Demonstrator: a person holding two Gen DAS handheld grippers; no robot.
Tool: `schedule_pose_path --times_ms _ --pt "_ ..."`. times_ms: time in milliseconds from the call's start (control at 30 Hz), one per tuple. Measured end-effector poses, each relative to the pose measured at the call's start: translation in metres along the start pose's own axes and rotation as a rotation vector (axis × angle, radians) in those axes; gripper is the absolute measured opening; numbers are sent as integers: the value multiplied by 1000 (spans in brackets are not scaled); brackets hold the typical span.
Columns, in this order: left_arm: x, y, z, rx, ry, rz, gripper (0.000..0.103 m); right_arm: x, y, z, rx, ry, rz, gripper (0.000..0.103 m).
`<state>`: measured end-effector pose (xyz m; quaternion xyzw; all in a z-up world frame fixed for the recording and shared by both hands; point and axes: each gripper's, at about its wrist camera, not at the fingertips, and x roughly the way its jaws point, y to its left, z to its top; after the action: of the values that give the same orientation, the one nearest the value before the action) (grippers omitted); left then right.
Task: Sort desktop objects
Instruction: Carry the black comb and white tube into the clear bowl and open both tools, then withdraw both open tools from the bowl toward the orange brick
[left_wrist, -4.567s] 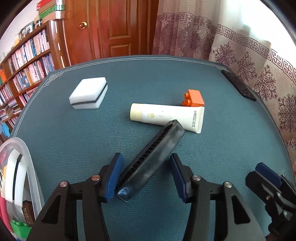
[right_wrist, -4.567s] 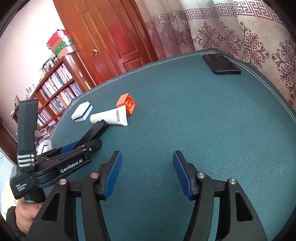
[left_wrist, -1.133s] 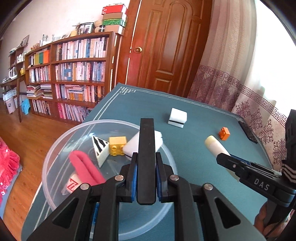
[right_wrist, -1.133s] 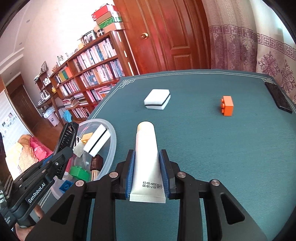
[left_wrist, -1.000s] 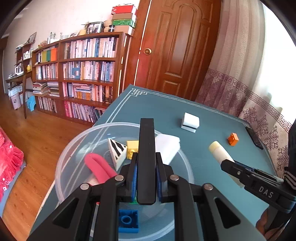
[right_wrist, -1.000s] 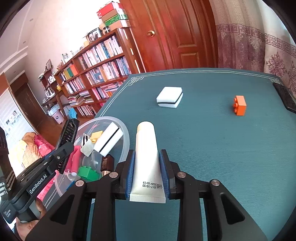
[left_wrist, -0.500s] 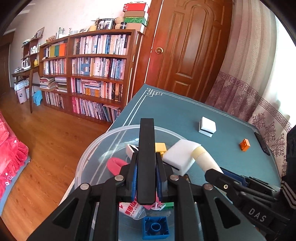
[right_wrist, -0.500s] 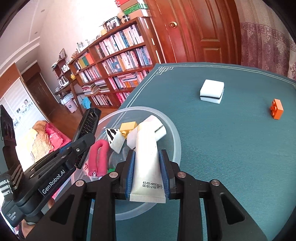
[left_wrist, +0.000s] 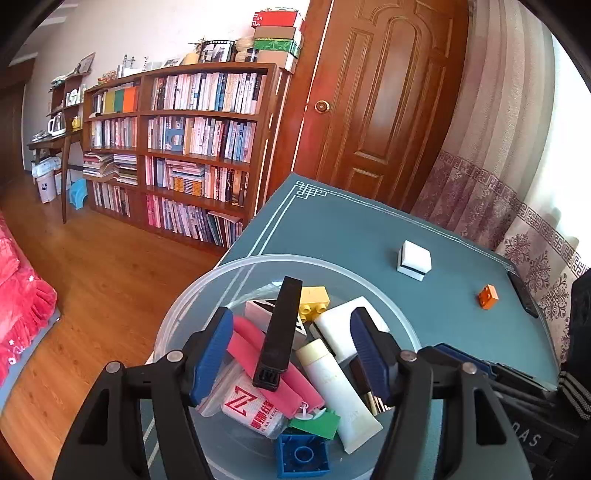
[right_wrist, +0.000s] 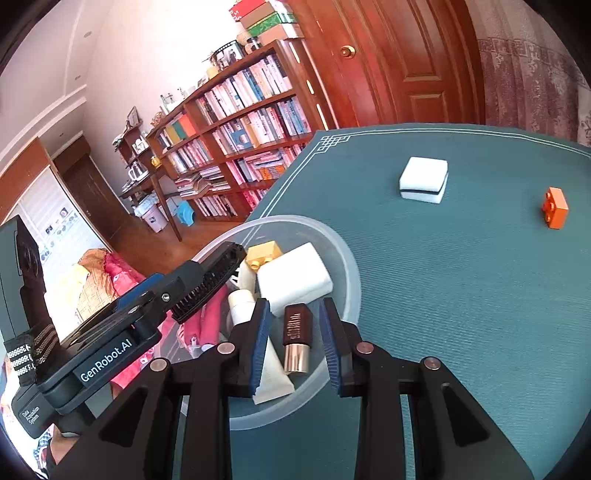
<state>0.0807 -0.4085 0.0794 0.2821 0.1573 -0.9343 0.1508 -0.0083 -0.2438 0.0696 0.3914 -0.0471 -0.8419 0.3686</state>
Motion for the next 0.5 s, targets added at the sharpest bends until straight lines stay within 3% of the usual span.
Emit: schedule_pose_path --times_ms 133,500 --pt "-1 -8 -1 18 -1 -1 79 -7 -16 -2 22 -11 -37 31" --pt "2 -30 -10 65 24 13 83 -27 -50 -14 66 -33 -127 33"
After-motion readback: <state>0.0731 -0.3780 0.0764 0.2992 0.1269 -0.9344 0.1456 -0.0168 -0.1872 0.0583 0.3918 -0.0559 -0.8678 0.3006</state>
